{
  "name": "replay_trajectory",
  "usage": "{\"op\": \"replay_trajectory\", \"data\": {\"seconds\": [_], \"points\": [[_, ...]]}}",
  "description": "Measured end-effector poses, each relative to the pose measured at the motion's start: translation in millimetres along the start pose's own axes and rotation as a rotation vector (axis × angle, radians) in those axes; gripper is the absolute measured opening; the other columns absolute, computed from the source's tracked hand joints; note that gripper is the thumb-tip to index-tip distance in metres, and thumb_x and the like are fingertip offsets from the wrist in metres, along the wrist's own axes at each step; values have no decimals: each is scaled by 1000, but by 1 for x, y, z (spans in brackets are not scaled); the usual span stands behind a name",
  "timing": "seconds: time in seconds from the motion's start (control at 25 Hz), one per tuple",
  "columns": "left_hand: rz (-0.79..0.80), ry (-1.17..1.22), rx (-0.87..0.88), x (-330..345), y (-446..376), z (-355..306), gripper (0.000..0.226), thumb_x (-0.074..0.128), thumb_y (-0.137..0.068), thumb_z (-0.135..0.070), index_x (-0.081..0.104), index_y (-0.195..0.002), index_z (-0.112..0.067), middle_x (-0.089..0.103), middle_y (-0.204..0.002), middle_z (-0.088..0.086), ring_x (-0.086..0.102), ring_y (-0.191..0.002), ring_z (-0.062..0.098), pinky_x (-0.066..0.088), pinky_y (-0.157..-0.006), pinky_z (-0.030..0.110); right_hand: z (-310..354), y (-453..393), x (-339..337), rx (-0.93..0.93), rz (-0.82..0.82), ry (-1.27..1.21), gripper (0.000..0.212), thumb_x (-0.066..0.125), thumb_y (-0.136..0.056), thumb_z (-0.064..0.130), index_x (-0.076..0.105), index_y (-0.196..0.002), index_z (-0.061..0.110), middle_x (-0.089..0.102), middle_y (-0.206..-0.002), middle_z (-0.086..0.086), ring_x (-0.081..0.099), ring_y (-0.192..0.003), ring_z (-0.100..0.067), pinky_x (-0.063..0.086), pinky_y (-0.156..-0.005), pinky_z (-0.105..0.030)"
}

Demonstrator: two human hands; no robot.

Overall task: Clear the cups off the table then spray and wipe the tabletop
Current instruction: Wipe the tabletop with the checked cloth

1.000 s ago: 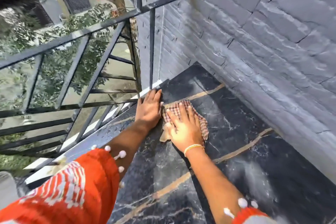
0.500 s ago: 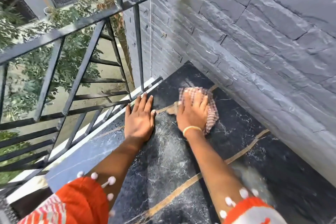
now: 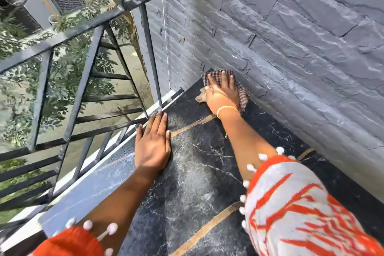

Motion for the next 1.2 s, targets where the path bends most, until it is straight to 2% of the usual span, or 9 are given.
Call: {"op": "replay_trajectory", "data": {"seconds": [0.12, 0.24, 0.44, 0.56, 0.68, 0.84, 0.96, 1.04, 1.2], "points": [[9, 2, -8, 0, -1, -2, 56, 20, -103, -39, 4, -155, -28, 1, -162, -11, 0, -149, 7, 2, -122, 41, 10, 15, 6, -10, -27, -53, 54, 28, -98, 49, 17, -150, 44, -1, -164, 0, -6, -150, -31, 13, -121, -51], [25, -9, -10, 0, 1, 0, 57, 13, -101, -40, 0, -155, -27, -3, -161, -9, -8, -146, 5, -2, -122, 41, 34, 79, 28, -309, -13, 101, 56, 17, -97, 55, 10, -151, 43, -2, -163, -4, 13, -147, -38, 33, -112, -56], [23, -48, 4, -2, 0, -2, 61, 8, -97, -41, -1, -155, -24, -5, -160, -8, -4, -149, 10, -7, -120, 39, 38, 90, 32, -471, -21, 196, 55, 19, -98, 56, 12, -151, 42, 3, -163, -7, -1, -149, -36, 14, -120, -53], [16, -52, -8, -3, -1, -3, 60, 8, -97, -41, 0, -155, -26, -6, -159, -12, -2, -149, 8, -6, -121, 37, 30, 33, 18, -277, -48, 111, 54, 23, -98, 55, 19, -150, 42, 8, -163, -3, 0, -149, -36, 22, -117, -55], [15, -42, -8, -1, -1, -2, 60, 8, -97, -42, 0, -155, -27, -5, -159, -13, -3, -148, 7, -1, -122, 38, 25, -7, 11, -65, -62, -9, 55, 30, -98, 46, 18, -152, 40, 0, -164, -2, -8, -149, -32, 13, -119, -53], [-2, -31, -12, -3, 2, -3, 60, 10, -97, -42, 3, -155, -27, -2, -160, -12, -4, -147, 5, -4, -121, 36, 27, 0, 18, 188, -188, -68, 58, 35, -97, 46, 23, -152, 32, 6, -163, -10, 2, -148, -38, 13, -118, -52], [4, -43, -8, -5, 1, -4, 61, 9, -96, -41, 3, -155, -27, -2, -160, -12, -3, -147, 6, -6, -120, 35, 29, 4, 15, 346, -149, -112, 60, 33, -98, 50, 20, -153, 29, 6, -162, -13, 1, -148, -40, 11, -118, -52], [-3, -48, -10, -5, 0, -4, 61, 9, -96, -41, 3, -155, -26, -4, -159, -12, -6, -145, 4, -8, -119, 35, 30, 3, 12, 227, -143, -28, 59, 29, -98, 49, 17, -153, 30, 6, -162, -12, 1, -147, -42, 11, -118, -55], [21, -55, -9, -5, 2, -4, 62, 7, -95, -42, 0, -155, -27, -6, -160, -11, -12, -143, 2, -16, -116, 32, 39, 26, 34, -482, -21, 322, 59, 5, -96, 57, -6, -151, 39, 1, -162, -9, -2, -147, -41, 16, -118, -57]]}}
Point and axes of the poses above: each hand's wrist, its own y-axis away from the middle knuckle, its own x-axis out of the palm, z = x × y, the point moved 1 cm from there along -y, towards the middle knuckle
